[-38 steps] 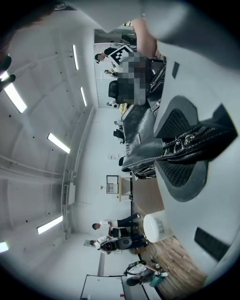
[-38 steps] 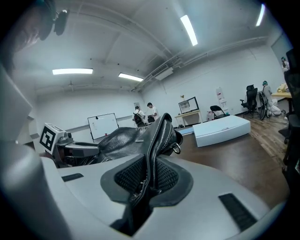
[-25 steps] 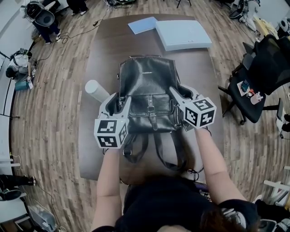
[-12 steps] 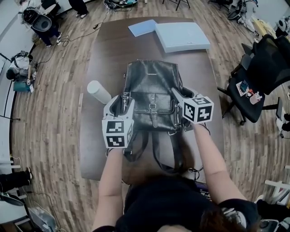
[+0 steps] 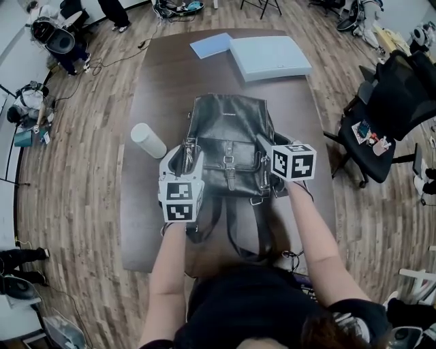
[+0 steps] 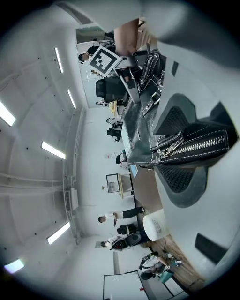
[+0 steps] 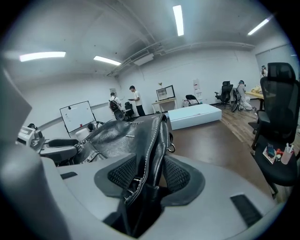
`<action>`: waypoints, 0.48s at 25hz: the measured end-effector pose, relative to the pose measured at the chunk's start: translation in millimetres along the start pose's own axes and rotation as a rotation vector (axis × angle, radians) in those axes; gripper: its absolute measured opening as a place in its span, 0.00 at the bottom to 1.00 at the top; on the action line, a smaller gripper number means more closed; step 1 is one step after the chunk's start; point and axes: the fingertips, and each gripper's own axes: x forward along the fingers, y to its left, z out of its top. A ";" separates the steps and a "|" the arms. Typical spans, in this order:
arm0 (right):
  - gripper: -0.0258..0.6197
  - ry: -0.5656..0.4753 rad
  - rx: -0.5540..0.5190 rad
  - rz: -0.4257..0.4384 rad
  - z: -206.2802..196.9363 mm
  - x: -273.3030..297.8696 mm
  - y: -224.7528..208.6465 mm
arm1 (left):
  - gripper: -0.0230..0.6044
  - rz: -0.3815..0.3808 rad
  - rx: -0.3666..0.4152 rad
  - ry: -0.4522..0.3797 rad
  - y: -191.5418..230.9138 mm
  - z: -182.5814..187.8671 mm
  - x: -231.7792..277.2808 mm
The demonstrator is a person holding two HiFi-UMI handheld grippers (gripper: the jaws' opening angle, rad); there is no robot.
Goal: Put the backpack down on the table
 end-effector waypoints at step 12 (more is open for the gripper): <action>0.47 0.043 -0.055 -0.020 -18.6 -22.4 -3.1 | 0.40 0.009 0.015 0.007 -9.2 -4.2 -7.9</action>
